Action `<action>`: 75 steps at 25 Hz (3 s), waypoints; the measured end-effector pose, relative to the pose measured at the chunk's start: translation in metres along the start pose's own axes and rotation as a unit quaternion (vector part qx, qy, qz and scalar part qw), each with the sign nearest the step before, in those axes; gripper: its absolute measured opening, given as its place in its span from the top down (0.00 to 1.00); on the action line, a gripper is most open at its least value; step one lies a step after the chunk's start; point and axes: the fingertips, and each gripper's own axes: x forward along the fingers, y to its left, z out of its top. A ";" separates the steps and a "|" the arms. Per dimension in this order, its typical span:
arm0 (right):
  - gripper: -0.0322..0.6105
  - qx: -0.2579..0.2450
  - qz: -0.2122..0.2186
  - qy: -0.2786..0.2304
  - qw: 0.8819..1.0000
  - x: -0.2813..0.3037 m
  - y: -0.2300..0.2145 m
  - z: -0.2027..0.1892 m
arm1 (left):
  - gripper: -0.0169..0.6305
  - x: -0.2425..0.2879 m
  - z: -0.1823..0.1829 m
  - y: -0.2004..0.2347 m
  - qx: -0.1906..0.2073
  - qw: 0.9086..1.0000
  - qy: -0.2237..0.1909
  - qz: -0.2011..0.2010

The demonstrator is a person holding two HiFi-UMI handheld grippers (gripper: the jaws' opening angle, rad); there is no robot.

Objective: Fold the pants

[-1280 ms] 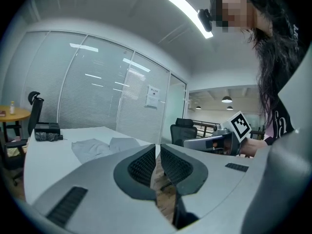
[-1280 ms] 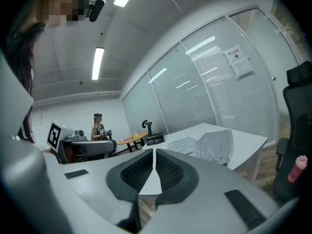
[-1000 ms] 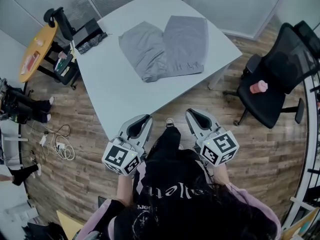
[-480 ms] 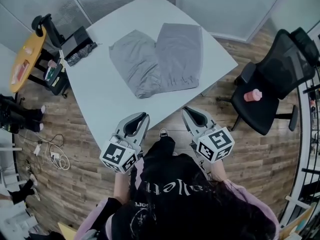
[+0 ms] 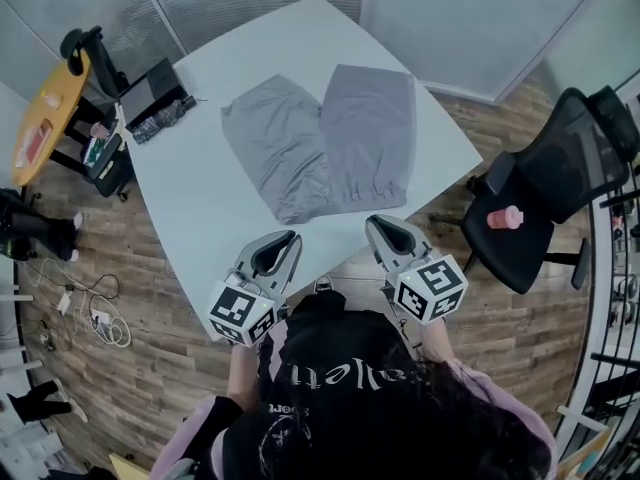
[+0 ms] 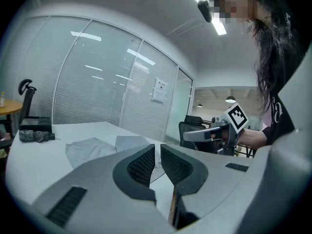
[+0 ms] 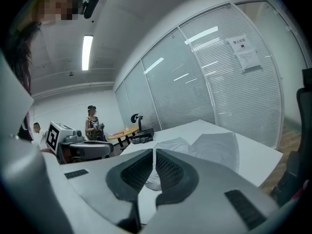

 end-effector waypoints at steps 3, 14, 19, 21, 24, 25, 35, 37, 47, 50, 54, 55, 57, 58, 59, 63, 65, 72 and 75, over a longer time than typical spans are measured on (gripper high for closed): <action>0.90 0.000 -0.001 0.009 1.000 0.012 -0.006 0.001 | 0.90 0.007 -0.004 0.012 -0.006 1.000 0.008 -0.002; 0.90 0.002 0.019 0.045 0.999 0.036 -0.041 -0.012 | 0.90 0.031 -0.018 0.042 -0.013 0.998 0.006 0.054; 0.90 -0.009 0.038 0.072 0.997 0.045 -0.067 -0.023 | 0.90 0.036 -0.034 0.056 -0.029 0.995 0.010 0.096; 0.90 -0.013 0.037 0.083 0.996 0.047 -0.080 -0.029 | 0.90 0.039 -0.047 0.061 -0.037 0.993 0.029 0.108; 0.90 -0.007 0.028 0.100 0.995 0.048 -0.103 -0.039 | 0.90 0.045 -0.070 0.065 -0.054 0.990 0.066 0.115; 0.90 -0.003 0.025 0.106 0.994 0.048 -0.111 -0.044 | 0.90 0.047 -0.079 0.066 -0.060 0.988 0.079 0.116; 0.87 0.040 -0.001 0.177 0.983 0.055 -0.169 -0.103 | 0.73 0.064 -0.158 0.094 -0.104 0.968 0.188 0.127; 0.76 0.046 -0.003 0.193 0.980 0.056 -0.177 -0.117 | 0.69 0.066 -0.171 0.102 -0.117 0.962 0.205 0.136; 0.62 0.094 -0.056 0.239 0.965 0.054 -0.206 -0.167 | 0.61 0.073 -0.216 0.122 -0.184 0.939 0.248 0.152; 0.62 0.105 -0.072 0.245 0.961 0.054 -0.210 -0.174 | 0.61 0.080 -0.217 0.123 -0.185 0.939 0.250 0.150; 0.64 0.119 -0.090 0.248 0.957 0.058 -0.215 -0.179 | 0.62 0.090 -0.213 0.127 -0.172 0.942 0.249 0.146; 0.70 0.122 -0.093 0.249 0.956 0.057 -0.217 -0.181 | 0.64 0.091 -0.213 0.127 -0.167 0.942 0.251 0.147; 0.76 0.126 -0.099 0.249 0.955 0.055 -0.220 -0.183 | 0.69 0.090 -0.212 0.128 -0.155 0.942 0.256 0.151; 0.78 0.127 -0.102 0.248 0.955 0.054 -0.221 -0.182 | 0.73 0.089 -0.212 0.129 -0.151 0.942 0.258 0.153; 0.78 0.129 -0.104 0.247 0.955 0.052 -0.222 -0.181 | 0.77 0.087 -0.212 0.129 -0.148 0.942 0.258 0.155; 0.83 0.138 -0.105 0.238 0.956 0.049 -0.221 -0.176 | 0.81 0.083 -0.208 0.127 -0.144 0.945 0.252 0.152; 0.86 0.138 -0.096 0.230 0.959 0.049 -0.218 -0.170 | 0.85 0.081 -0.202 0.125 -0.135 0.949 0.244 0.149; 0.88 0.169 -0.057 0.193 0.965 0.046 -0.203 -0.136 | 0.88 0.078 -0.156 0.113 -0.104 0.969 0.186 0.127; 0.88 0.165 -0.036 0.175 0.970 0.048 -0.194 -0.118 | 0.89 0.078 -0.134 0.107 -0.087 0.977 0.161 0.111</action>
